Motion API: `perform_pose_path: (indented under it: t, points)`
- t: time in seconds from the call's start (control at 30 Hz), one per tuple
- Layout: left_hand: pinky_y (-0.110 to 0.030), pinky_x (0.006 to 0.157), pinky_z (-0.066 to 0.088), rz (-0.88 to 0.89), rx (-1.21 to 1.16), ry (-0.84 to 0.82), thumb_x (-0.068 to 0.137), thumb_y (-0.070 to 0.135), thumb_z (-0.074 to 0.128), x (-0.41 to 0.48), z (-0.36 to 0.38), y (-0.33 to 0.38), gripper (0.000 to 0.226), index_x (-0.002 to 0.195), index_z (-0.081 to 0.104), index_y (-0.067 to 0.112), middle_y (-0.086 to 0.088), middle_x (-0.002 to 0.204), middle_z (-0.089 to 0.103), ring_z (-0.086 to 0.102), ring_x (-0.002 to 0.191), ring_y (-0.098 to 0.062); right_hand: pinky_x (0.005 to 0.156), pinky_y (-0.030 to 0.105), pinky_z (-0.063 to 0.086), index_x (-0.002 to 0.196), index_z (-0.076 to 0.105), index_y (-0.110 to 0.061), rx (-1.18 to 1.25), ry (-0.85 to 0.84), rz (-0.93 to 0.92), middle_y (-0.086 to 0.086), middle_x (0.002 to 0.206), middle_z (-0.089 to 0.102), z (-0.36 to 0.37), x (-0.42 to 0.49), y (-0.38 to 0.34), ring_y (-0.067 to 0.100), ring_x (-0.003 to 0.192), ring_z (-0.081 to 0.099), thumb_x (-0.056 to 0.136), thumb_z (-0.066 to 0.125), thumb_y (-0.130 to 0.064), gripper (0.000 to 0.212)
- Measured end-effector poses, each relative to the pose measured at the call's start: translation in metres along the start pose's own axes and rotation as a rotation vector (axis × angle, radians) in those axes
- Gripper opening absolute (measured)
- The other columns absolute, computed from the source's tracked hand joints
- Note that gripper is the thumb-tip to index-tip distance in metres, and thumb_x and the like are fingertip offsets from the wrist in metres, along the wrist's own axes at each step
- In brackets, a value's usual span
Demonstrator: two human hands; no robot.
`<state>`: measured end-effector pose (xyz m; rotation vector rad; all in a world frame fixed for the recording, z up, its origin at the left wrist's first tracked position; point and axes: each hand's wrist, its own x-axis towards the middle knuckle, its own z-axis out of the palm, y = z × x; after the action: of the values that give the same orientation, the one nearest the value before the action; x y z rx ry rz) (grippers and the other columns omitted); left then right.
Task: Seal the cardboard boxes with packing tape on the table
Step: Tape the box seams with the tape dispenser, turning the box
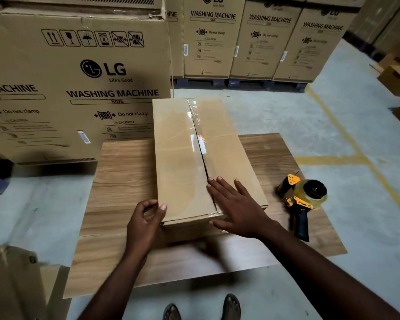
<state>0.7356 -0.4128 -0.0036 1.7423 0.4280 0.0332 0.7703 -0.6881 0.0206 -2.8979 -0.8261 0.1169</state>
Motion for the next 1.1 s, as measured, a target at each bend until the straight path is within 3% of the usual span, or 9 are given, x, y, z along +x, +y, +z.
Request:
perform_pose_path:
  t: [0.3, 0.47, 0.63, 0.7, 0.77, 0.87, 0.97, 1.03, 1.1]
  points:
    - [-0.032, 0.089, 0.052, -0.005, -0.002, 0.022, 0.092, 0.026, 0.071, -0.021, 0.064, 0.01, 0.025, 0.114, 0.063, 0.018, 0.014, 0.108, 0.067, 0.064, 0.097, -0.004, 0.125, 0.049, 0.003, 0.163, 0.005, -0.02, -0.089, -0.036, 0.03, -0.005, 0.17, -0.005, 0.001, -0.038, 0.049, 0.017, 0.157, -0.005, 0.078, 0.069, -0.058, 0.112]
    - [-0.001, 0.07, 0.039, 0.009, 0.04, 0.149, 0.098, 0.016, 0.063, -0.03, 0.089, 0.013, 0.024, 0.121, 0.057, 0.012, 0.004, 0.11, 0.061, 0.059, 0.097, -0.011, 0.124, 0.053, 0.01, 0.162, 0.009, -0.016, -0.096, 0.031, 0.02, 0.001, 0.171, 0.003, 0.008, -0.044, 0.053, 0.022, 0.157, 0.001, 0.076, 0.077, -0.047, 0.114]
    - [-0.027, 0.09, 0.041, 0.005, 0.073, 0.207, 0.101, 0.01, 0.052, -0.03, 0.108, 0.016, 0.031, 0.131, 0.048, 0.009, -0.006, 0.126, 0.058, 0.056, 0.112, -0.022, 0.125, 0.05, 0.008, 0.161, 0.017, -0.015, 0.081, 0.082, -0.014, 0.001, 0.169, 0.015, 0.006, -0.053, 0.057, 0.02, 0.156, 0.01, 0.079, 0.074, -0.046, 0.104]
    - [-0.032, 0.099, 0.041, 0.012, 0.09, 0.233, 0.101, 0.016, 0.056, -0.03, 0.113, 0.016, 0.034, 0.133, 0.048, 0.009, -0.009, 0.132, 0.057, 0.055, 0.119, -0.023, 0.123, 0.042, 0.016, 0.154, 0.039, -0.017, 0.435, 0.235, 0.105, -0.001, 0.159, 0.04, 0.001, -0.065, 0.069, 0.013, 0.148, 0.031, 0.088, 0.067, -0.045, 0.077]
    - [-0.028, 0.1, 0.039, 0.024, 0.111, 0.27, 0.099, 0.023, 0.061, -0.031, 0.116, 0.016, 0.038, 0.133, 0.05, 0.009, -0.008, 0.133, 0.058, 0.053, 0.122, -0.02, 0.109, 0.034, 0.036, 0.134, 0.06, -0.015, 0.631, 0.576, 0.336, 0.001, 0.134, 0.063, 0.002, -0.08, 0.092, 0.014, 0.124, 0.055, 0.091, 0.069, -0.03, 0.046]
    - [-0.022, 0.097, 0.038, 0.043, 0.103, 0.296, 0.097, 0.024, 0.065, -0.032, 0.119, 0.017, 0.04, 0.131, 0.052, 0.008, -0.006, 0.13, 0.06, 0.054, 0.118, -0.015, 0.092, 0.032, 0.048, 0.112, 0.067, -0.011, 0.886, 0.789, 0.96, 0.007, 0.111, 0.069, 0.012, -0.111, 0.145, 0.021, 0.104, 0.064, 0.09, 0.072, -0.014, 0.023]
    - [-0.025, 0.099, 0.041, 0.05, 0.107, 0.299, 0.096, 0.027, 0.066, -0.031, 0.118, 0.016, 0.039, 0.131, 0.054, 0.013, 0.0, 0.129, 0.061, 0.057, 0.121, -0.016, 0.089, 0.037, 0.047, 0.115, 0.063, -0.007, 1.075, 0.565, 1.529, 0.017, 0.12, 0.067, 0.04, -0.139, 0.21, 0.032, 0.107, 0.062, 0.07, 0.081, -0.034, 0.055]
    - [-0.03, 0.101, 0.043, 0.06, 0.153, 0.264, 0.099, 0.031, 0.063, -0.033, 0.116, 0.015, 0.039, 0.135, 0.057, 0.019, 0.003, 0.13, 0.063, 0.057, 0.12, -0.015, 0.085, 0.041, 0.049, 0.129, 0.055, -0.003, 1.158, 0.302, 1.644, 0.021, 0.126, 0.06, 0.056, -0.154, 0.232, 0.034, 0.106, 0.06, 0.063, 0.085, -0.045, 0.084]
    - [-0.032, 0.102, 0.044, 0.071, 0.184, 0.232, 0.1, 0.033, 0.059, -0.034, 0.115, 0.017, 0.04, 0.139, 0.057, 0.023, 0.005, 0.132, 0.063, 0.057, 0.119, -0.014, 0.072, 0.035, 0.047, 0.125, 0.055, -0.004, 1.353, 0.095, 1.555, 0.019, 0.11, 0.059, 0.062, -0.159, 0.233, 0.029, 0.088, 0.06, 0.081, 0.08, -0.041, 0.062]
